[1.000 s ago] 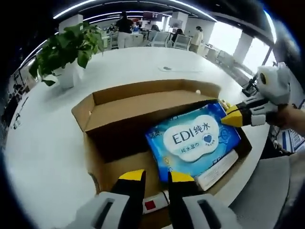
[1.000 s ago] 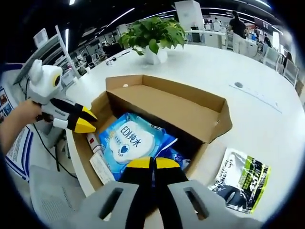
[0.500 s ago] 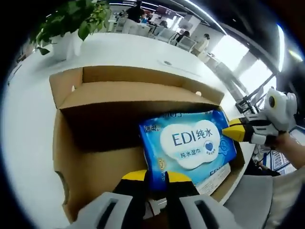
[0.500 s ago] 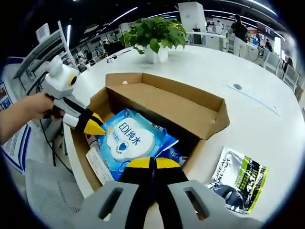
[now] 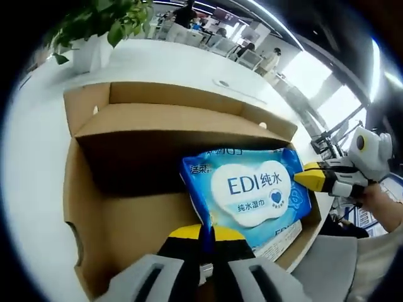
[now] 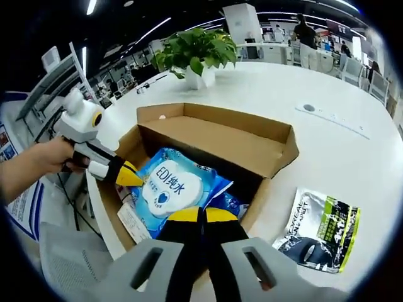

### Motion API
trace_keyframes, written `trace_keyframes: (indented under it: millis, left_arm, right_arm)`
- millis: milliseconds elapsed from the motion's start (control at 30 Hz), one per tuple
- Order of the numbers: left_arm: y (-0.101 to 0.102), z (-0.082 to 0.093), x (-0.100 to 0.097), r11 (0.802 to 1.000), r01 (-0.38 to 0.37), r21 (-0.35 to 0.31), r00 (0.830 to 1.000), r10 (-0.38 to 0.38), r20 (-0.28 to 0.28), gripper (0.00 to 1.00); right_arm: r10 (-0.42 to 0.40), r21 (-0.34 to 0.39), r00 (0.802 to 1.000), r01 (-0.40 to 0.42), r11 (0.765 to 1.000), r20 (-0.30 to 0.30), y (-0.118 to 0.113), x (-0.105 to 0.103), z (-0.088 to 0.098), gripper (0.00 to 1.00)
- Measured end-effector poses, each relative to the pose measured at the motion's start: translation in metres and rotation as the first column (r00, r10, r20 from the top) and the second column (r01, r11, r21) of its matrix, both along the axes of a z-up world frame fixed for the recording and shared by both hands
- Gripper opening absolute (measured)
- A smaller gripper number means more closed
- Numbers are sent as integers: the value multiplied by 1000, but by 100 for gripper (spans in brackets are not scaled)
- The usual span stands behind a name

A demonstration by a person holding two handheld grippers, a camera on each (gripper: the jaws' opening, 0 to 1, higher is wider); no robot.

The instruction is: Operate the shoe box by opening the lid, removing the specified soft item, and placing it in the target area until the item is outside and the box remains undamaged.

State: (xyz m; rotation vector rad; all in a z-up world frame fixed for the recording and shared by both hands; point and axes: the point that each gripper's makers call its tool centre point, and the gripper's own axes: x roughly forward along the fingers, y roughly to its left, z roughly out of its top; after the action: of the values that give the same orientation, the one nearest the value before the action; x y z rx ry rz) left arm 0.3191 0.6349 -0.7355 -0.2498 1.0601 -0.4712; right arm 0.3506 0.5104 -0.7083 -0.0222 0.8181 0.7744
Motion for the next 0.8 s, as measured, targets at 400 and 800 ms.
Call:
trace_keyframes:
  millis: [400, 800]
  left_arm:
    - [1, 22, -1, 1000, 9, 20, 999, -10, 50, 2]
    - [-16, 42, 1, 1000, 29, 10, 995, -30, 100, 2]
  right_arm:
    - [-44, 72, 999, 44, 996, -8, -4, 0, 16, 0]
    - [-82, 119, 997, 82, 989, -10, -24, 0, 34, 0]
